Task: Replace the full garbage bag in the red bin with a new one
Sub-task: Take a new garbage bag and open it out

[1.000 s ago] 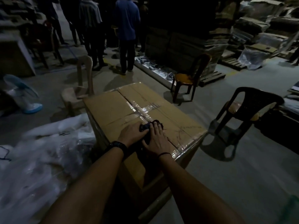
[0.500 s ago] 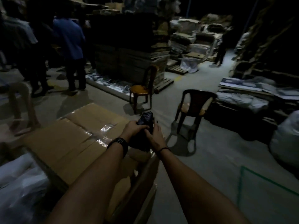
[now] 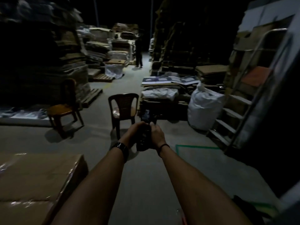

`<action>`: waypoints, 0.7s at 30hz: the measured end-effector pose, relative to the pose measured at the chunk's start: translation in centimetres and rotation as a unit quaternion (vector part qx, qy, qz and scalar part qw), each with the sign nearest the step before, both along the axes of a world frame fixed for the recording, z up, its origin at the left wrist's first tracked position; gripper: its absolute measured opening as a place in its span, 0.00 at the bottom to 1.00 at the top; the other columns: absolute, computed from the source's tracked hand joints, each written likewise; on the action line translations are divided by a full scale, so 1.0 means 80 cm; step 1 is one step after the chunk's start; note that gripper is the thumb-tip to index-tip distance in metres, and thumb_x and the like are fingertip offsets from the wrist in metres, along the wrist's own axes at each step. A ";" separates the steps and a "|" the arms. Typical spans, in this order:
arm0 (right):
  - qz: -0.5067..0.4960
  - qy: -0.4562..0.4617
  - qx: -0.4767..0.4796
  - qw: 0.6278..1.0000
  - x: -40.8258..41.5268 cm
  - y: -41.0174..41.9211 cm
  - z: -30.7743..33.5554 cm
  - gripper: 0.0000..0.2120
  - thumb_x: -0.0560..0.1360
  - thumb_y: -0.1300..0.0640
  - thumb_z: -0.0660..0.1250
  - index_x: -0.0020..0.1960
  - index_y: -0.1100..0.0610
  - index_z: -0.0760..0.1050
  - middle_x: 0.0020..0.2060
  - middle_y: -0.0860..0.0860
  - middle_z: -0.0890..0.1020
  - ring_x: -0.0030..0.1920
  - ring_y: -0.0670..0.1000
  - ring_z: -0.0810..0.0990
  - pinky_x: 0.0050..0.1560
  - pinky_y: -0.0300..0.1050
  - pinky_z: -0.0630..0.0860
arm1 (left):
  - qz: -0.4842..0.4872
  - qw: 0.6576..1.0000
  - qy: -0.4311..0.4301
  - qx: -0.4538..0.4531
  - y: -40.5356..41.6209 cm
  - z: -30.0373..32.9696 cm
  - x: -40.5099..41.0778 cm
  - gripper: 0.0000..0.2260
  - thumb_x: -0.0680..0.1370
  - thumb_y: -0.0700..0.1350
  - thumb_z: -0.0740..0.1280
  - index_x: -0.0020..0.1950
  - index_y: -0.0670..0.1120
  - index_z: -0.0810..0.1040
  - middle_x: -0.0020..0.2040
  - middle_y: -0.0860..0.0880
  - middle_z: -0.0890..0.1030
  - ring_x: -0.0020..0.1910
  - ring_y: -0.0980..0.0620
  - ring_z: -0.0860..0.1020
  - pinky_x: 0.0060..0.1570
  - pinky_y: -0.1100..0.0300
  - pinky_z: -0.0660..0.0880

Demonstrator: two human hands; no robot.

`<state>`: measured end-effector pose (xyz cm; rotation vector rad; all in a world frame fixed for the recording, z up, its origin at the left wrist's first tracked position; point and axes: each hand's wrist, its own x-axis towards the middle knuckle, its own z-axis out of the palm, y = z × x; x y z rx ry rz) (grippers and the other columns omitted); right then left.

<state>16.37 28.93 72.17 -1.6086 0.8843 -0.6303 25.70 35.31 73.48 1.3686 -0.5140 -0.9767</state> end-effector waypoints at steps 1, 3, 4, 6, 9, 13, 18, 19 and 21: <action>-0.020 -0.007 0.005 1.000 -0.021 -0.016 0.004 0.25 0.81 0.41 0.52 0.66 0.57 0.73 0.60 0.56 0.78 0.59 0.59 0.77 0.57 0.50 0.73 | -0.022 1.000 0.018 -0.009 -0.018 0.003 -0.022 0.12 0.78 0.44 0.63 0.57 0.41 0.79 0.50 0.41 0.81 0.47 0.45 0.80 0.48 0.53 0.75; -0.066 -0.023 0.002 0.998 -0.062 -0.051 0.013 0.27 0.81 0.39 0.51 0.66 0.57 0.72 0.61 0.56 0.78 0.61 0.59 0.76 0.61 0.52 0.73 | -0.050 0.998 0.041 -0.027 -0.055 0.009 -0.062 0.10 0.77 0.44 0.63 0.54 0.42 0.80 0.48 0.42 0.82 0.44 0.46 0.80 0.45 0.54 0.75; -0.086 -0.023 -0.003 0.996 -0.080 -0.068 0.016 0.26 0.81 0.40 0.51 0.65 0.58 0.73 0.60 0.57 0.78 0.60 0.58 0.76 0.59 0.51 0.73 | -0.061 0.996 0.051 -0.034 -0.073 0.010 -0.079 0.11 0.77 0.44 0.63 0.55 0.41 0.80 0.47 0.43 0.82 0.43 0.46 0.81 0.45 0.54 0.76; -0.108 -0.010 -0.032 0.994 -0.115 -0.100 0.023 0.22 0.82 0.45 0.53 0.60 0.60 0.76 0.54 0.58 0.80 0.56 0.58 0.78 0.51 0.47 0.72 | -0.089 0.992 0.071 -0.044 -0.104 0.015 -0.115 0.12 0.77 0.47 0.65 0.56 0.42 0.80 0.47 0.44 0.84 0.43 0.47 0.82 0.45 0.54 0.76; -0.113 0.001 -0.083 0.990 -0.161 -0.137 0.033 0.14 0.81 0.56 0.58 0.44 0.60 0.78 0.40 0.57 0.80 0.43 0.56 0.78 0.43 0.46 0.72 | -0.150 0.985 0.071 -0.038 -0.143 0.022 -0.166 0.16 0.77 0.51 0.68 0.57 0.41 0.81 0.47 0.43 0.84 0.45 0.46 0.83 0.44 0.53 0.78; -0.120 0.010 -0.099 0.988 -0.206 -0.170 0.041 0.18 0.77 0.63 0.60 0.29 0.55 0.67 0.27 0.51 0.71 0.30 0.47 0.69 0.32 0.41 0.65 | -0.139 0.989 0.037 -0.019 -0.172 0.030 -0.209 0.18 0.77 0.45 0.69 0.64 0.37 0.77 0.52 0.39 0.82 0.46 0.44 0.82 0.44 0.55 0.82; -0.140 0.004 -0.112 0.984 -0.242 -0.207 0.035 0.15 0.79 0.56 0.63 0.35 0.60 0.72 0.30 0.57 0.73 0.32 0.51 0.71 0.35 0.43 0.65 | -0.108 0.994 0.018 0.002 -0.186 0.037 -0.213 0.15 0.76 0.43 0.68 0.60 0.37 0.79 0.52 0.39 0.82 0.49 0.41 0.82 0.49 0.52 0.79; -0.146 -0.001 -0.110 0.983 -0.247 -0.212 0.038 0.16 0.79 0.56 0.62 0.34 0.59 0.70 0.29 0.56 0.72 0.32 0.51 0.71 0.35 0.43 0.64 | -0.106 0.994 0.028 0.003 -0.183 0.041 -0.215 0.12 0.77 0.44 0.66 0.56 0.39 0.79 0.48 0.41 0.82 0.44 0.45 0.82 0.43 0.54 0.79; -0.156 -0.006 -0.109 0.982 -0.249 -0.220 0.042 0.17 0.80 0.56 0.61 0.33 0.58 0.68 0.29 0.56 0.71 0.33 0.51 0.71 0.36 0.44 0.64 | -0.094 0.994 0.063 0.005 -0.183 0.044 -0.212 0.11 0.79 0.47 0.63 0.54 0.41 0.80 0.41 0.44 0.83 0.38 0.47 0.82 0.36 0.57 0.77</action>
